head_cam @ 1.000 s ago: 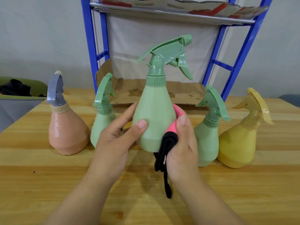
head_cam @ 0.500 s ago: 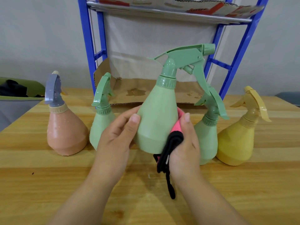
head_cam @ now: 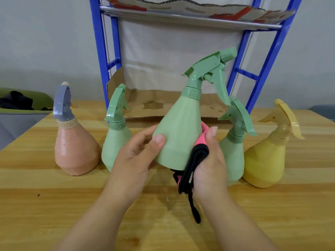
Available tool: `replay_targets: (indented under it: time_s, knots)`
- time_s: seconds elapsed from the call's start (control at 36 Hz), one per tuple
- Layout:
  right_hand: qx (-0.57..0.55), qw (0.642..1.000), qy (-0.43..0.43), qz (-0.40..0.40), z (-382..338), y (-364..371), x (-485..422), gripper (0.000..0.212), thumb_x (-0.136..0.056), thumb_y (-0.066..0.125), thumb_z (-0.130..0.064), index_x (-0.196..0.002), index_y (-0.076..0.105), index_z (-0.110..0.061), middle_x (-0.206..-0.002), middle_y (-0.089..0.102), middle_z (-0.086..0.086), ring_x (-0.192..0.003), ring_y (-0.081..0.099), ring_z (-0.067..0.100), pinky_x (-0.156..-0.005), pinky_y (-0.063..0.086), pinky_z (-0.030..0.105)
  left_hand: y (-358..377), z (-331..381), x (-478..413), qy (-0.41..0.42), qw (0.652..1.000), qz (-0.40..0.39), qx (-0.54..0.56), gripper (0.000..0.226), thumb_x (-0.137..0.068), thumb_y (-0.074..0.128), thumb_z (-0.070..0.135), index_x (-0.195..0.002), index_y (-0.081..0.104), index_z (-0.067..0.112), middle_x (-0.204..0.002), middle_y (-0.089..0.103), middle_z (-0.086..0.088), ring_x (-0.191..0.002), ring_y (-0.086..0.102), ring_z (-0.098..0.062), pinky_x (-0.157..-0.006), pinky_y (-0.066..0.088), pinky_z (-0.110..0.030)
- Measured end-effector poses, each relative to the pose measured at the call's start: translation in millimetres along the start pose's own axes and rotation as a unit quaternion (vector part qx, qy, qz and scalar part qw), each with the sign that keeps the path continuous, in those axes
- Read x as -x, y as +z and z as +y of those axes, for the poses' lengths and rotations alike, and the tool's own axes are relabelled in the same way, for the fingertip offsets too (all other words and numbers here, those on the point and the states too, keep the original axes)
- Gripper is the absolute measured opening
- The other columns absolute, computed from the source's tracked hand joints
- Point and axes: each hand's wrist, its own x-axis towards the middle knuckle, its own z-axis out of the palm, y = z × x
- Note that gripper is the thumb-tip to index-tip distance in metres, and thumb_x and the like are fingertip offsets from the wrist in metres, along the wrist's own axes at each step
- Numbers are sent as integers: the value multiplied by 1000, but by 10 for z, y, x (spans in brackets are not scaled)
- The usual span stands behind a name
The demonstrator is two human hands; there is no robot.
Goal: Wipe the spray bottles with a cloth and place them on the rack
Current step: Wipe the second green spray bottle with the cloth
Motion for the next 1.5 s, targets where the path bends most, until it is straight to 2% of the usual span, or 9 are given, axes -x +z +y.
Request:
replay_targets:
  time_s: [0.11,0.25,0.36,0.53,0.75,0.92,1.14,1.36,1.5]
  knots:
    - [95,994,-53,26,91,6,18,52,-83,38,-69,-119,57,-37,-120,65,-9,-116,58,7,-102,45,38,25,-38,4,15,994,28,-103,48,-65,57,67,-109,66,50,-111,57,17,-118,52,-8,-101,45,-34]
    - [156,982,-108,19,148,23,33,82,-72,32,-85,-133,46,-32,-120,59,-14,-116,52,-2,-95,41,12,74,-34,45,26,991,31,-128,98,-43,81,52,-133,48,34,-123,58,15,-112,59,-8,-89,53,-32]
    - [105,992,-74,-12,64,-26,7,61,-75,38,-80,-121,53,-42,-113,66,-17,-112,58,1,-92,47,16,38,-12,22,31,998,38,-39,83,-37,85,41,-114,59,28,-111,67,7,-97,67,-13,-70,55,-23]
    - [-90,992,55,-70,35,-54,-55,56,-67,56,-71,-107,69,-35,-122,67,-1,-121,57,23,-107,37,52,1,33,20,4,997,-6,83,75,-31,88,61,-94,70,25,-90,74,2,-80,71,-12,-60,56,-23]
    - [-1,1000,-14,-26,-11,-34,39,55,-76,41,-56,-120,56,-27,-105,72,-12,-100,67,3,-79,54,18,38,71,7,15,997,63,31,55,-56,83,35,-108,66,30,-91,72,12,-90,68,-6,-81,54,-26]
    - [117,988,-102,-22,56,9,66,62,-75,35,-77,-124,46,-41,-122,61,-15,-117,52,-7,-92,41,8,26,84,40,60,998,-32,-10,64,-56,83,36,-117,65,29,-113,71,7,-107,66,-10,-80,53,-20]
    - [-80,991,18,-109,-10,-76,-57,66,-64,66,-70,-116,65,-29,-123,65,1,-123,55,26,-109,33,55,-12,114,58,-7,997,-36,71,89,-40,85,63,-113,67,16,-100,74,-5,-90,71,-19,-68,57,-26]
    - [-19,999,-34,-20,-3,-22,-13,52,-70,50,-64,-111,60,-34,-104,71,-16,-106,64,3,-86,52,22,70,63,10,0,997,63,45,23,-69,78,46,-80,73,26,-84,74,5,-77,69,-8,-60,55,-22]
    - [145,979,-144,2,84,-2,12,60,-83,36,-72,-130,46,-37,-129,57,-16,-126,49,4,-105,40,31,82,34,47,9,1000,11,-22,45,-67,77,45,-107,65,26,-100,73,9,-93,68,-7,-72,53,-19]
